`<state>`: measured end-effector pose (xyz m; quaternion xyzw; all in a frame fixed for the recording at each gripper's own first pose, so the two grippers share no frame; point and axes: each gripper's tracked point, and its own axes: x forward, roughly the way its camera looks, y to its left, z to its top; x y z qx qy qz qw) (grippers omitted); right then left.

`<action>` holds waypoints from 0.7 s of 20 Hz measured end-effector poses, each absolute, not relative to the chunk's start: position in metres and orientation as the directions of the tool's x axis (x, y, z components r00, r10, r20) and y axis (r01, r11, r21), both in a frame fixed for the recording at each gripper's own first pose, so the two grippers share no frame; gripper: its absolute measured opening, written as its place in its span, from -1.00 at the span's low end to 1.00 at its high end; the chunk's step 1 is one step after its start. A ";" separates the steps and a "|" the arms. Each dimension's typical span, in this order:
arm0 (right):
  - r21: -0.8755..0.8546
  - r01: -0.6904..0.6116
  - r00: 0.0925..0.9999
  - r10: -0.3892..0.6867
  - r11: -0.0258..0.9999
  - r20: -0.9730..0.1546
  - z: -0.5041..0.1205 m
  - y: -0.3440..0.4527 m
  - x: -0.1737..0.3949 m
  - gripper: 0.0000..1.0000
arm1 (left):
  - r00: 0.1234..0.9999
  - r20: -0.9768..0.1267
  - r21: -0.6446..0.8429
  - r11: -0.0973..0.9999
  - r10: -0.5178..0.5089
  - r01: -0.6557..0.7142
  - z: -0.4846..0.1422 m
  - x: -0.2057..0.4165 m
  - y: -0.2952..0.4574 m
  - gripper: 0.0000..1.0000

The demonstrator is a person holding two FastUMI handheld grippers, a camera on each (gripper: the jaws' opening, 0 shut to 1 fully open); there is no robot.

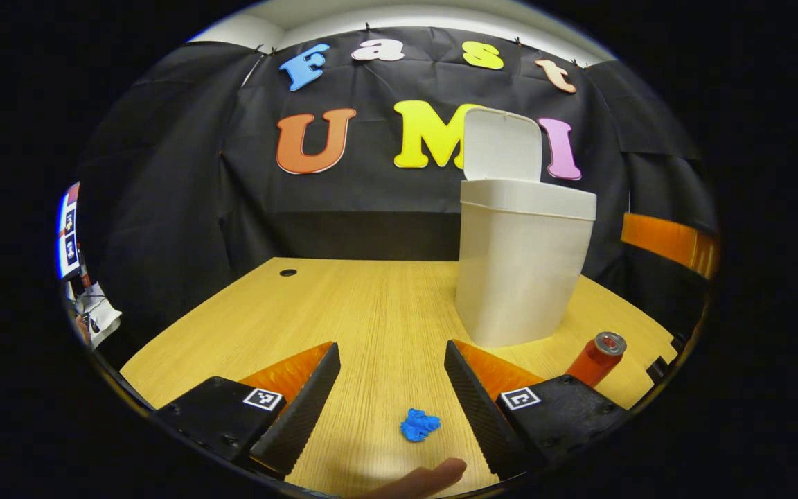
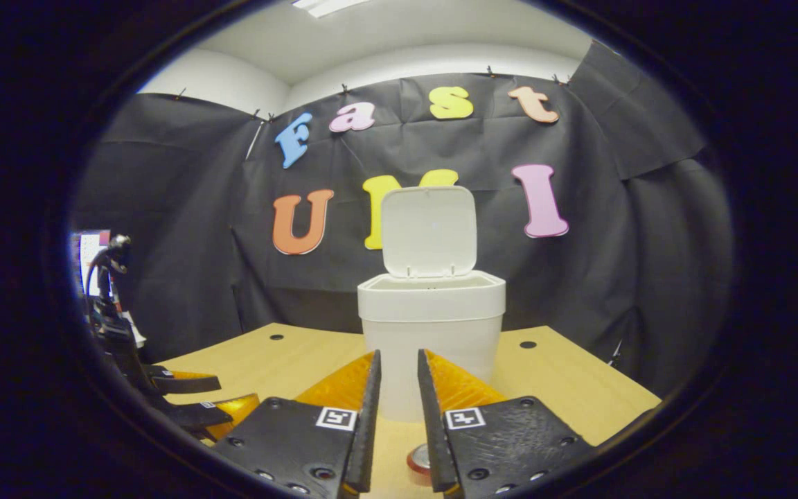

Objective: Press the lid of the desktop garbage bin to open it, pick up the crumpled paper on the desktop and throw it into the bin, then pick up the pop can on the desktop and drop it into the bin, and finally close the garbage bin lid.

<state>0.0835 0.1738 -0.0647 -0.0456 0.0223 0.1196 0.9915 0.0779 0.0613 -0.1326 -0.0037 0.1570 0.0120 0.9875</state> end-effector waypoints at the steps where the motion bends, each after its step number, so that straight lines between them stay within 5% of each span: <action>1: -0.082 -0.242 0.970 0.239 0.967 -0.051 -0.065 0.176 0.079 -0.10 | 0.943 -0.332 -0.021 1.000 -0.005 -0.002 -0.139 0.081 0.054 0.97; 3: -0.124 -0.224 0.974 0.219 0.967 -0.051 -0.070 0.171 0.073 0.53 | 0.914 -0.402 -0.075 0.997 -0.053 0.025 -0.156 0.082 0.043 0.97; 5: -0.171 -0.173 0.985 0.166 0.970 -0.052 -0.076 0.161 0.069 0.94 | 0.883 -0.464 -0.101 0.995 -0.065 0.020 -0.168 0.080 0.037 0.97; 14: -0.126 -0.237 0.971 0.235 0.963 -0.035 -0.081 0.153 0.030 0.92 | 0.840 -0.537 -0.116 0.993 -0.076 0.015 -0.202 0.056 0.030 0.87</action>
